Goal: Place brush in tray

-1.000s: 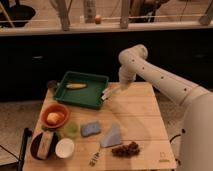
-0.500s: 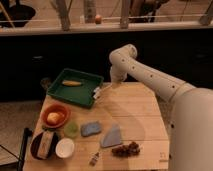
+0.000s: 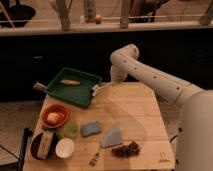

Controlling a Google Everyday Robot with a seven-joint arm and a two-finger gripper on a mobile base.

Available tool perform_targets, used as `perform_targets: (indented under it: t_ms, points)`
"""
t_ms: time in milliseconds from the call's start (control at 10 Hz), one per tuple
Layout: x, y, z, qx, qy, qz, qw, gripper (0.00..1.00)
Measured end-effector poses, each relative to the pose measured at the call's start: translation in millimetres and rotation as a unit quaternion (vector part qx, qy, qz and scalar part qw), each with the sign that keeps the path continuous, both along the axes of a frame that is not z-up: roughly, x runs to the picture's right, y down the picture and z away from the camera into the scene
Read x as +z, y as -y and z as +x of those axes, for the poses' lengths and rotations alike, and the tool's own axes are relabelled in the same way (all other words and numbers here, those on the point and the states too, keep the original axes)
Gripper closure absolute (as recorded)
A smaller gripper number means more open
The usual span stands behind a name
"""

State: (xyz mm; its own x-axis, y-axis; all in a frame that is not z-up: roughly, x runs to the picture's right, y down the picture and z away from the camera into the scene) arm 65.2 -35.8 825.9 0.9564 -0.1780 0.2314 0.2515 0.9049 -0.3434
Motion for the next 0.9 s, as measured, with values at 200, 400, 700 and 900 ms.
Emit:
perform_targets:
  t_ms: [200,400,700,900]
  points:
    - [-27.1,17.0,4.1,0.005,0.004,0.033,0.9994,0.99]
    - [-45.2,28.1,-0.4,0.0,0.017,0.058,0.9982,0.99]
    - [-48.9,30.3,-11.3,-0.011,0.032,0.068,0.9971,0.99]
    - [-48.7,32.6,-17.9,-0.019,0.041,0.068,0.9967,0.99]
